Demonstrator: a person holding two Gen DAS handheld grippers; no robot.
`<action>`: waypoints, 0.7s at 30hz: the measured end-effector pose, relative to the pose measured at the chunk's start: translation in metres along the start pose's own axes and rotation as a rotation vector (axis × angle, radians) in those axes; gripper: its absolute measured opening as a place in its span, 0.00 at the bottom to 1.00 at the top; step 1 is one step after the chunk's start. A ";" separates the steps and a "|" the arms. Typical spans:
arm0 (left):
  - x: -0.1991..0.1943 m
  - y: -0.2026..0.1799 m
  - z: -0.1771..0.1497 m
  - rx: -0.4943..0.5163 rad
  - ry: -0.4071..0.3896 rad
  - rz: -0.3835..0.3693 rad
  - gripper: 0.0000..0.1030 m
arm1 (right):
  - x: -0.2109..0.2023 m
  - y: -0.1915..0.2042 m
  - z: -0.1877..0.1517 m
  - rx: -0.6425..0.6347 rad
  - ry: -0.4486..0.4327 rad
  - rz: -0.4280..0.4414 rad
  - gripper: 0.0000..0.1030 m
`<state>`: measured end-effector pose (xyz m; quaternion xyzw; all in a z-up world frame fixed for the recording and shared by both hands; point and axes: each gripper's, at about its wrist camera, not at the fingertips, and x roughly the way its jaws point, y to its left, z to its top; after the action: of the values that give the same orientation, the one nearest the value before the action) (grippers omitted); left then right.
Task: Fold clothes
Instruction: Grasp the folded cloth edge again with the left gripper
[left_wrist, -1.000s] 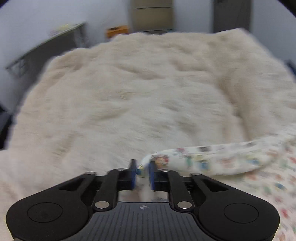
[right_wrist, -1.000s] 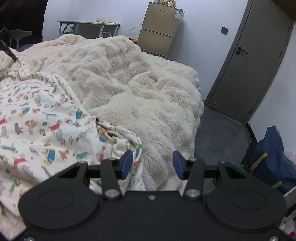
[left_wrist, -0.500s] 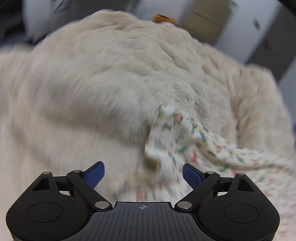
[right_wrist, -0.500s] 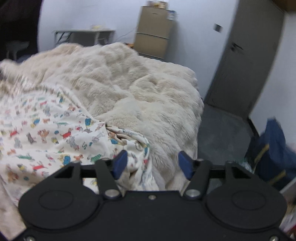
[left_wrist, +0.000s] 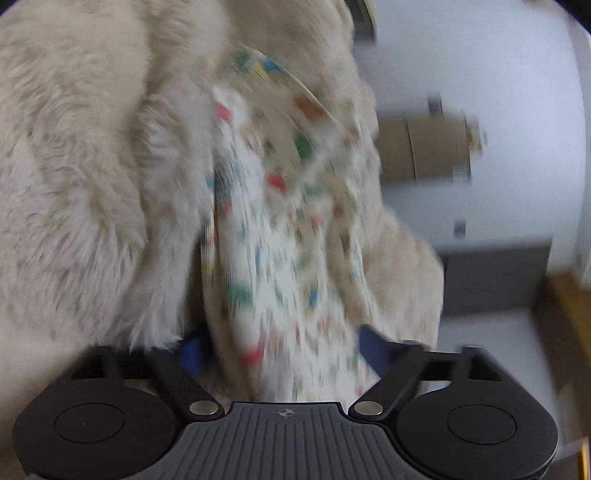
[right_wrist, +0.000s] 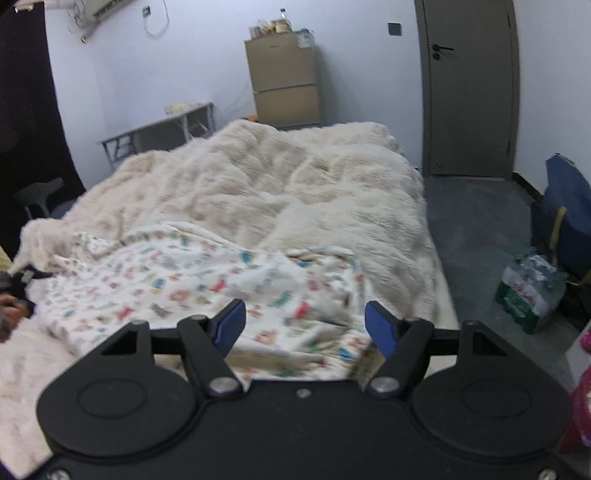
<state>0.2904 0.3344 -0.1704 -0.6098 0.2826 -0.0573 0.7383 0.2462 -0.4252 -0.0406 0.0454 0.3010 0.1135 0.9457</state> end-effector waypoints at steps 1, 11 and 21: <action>-0.007 -0.006 -0.002 -0.021 -0.077 -0.037 0.01 | -0.001 0.003 0.001 -0.008 -0.006 0.004 0.67; -0.121 -0.051 -0.068 0.235 -0.266 -0.014 0.71 | 0.001 0.010 0.012 -0.021 -0.036 0.038 0.67; -0.147 0.057 -0.071 -0.165 -0.257 -0.005 0.73 | -0.004 0.018 0.012 0.001 -0.013 0.098 0.69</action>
<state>0.1186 0.3504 -0.1790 -0.6713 0.1880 0.0431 0.7156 0.2466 -0.4087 -0.0262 0.0611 0.2924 0.1592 0.9410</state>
